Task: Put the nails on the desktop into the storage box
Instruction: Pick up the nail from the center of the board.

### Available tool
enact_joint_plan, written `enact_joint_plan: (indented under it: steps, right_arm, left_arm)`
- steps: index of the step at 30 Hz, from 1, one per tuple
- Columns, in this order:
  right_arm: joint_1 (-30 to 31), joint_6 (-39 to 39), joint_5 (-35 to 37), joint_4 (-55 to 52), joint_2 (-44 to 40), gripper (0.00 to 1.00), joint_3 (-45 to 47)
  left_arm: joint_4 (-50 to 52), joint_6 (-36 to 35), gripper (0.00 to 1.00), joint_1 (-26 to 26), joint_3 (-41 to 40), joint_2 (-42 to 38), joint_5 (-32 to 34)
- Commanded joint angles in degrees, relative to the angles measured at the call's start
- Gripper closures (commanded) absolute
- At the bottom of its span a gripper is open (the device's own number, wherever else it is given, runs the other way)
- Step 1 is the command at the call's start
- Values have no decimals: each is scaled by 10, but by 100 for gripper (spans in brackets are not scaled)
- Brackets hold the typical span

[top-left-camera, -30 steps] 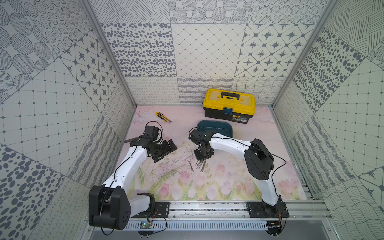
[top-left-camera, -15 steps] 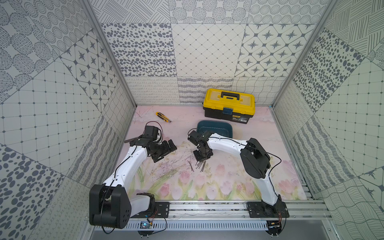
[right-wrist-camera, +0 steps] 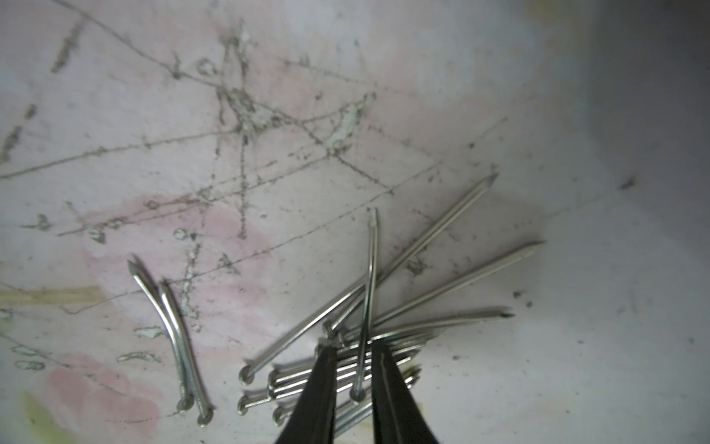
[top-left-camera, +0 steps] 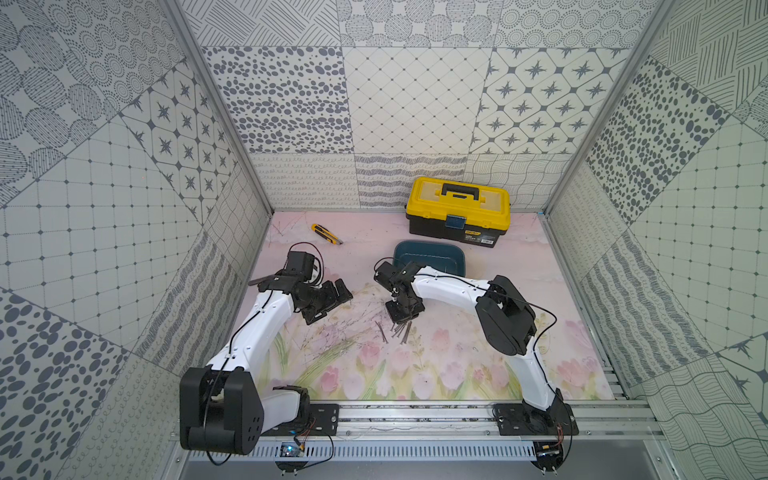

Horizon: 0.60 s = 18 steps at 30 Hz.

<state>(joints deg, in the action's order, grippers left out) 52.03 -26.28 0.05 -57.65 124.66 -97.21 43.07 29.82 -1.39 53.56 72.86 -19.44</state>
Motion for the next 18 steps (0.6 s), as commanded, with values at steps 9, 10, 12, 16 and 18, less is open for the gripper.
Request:
enact_joint_plan:
  steps: [9,10,12,16,18]
  right_arm:
    - [-3,11,15,-3,15,90,-8]
    - [-3,11,18,-4,13,93,-7]
    - [-4,11,25,-6,7,98,-6]
    - [-5,11,35,-14,-7,100,-9]
    - [-6,11,42,-24,-17,100,-14]
  left_arm:
    - [9,-11,1,7,-3,6,-21]
    - [9,-10,1,7,-3,6,-22]
    - [8,-9,0,7,-2,8,-22]
    - [4,-7,1,7,-2,10,-24]
    - [2,-5,0,7,-2,10,-27]
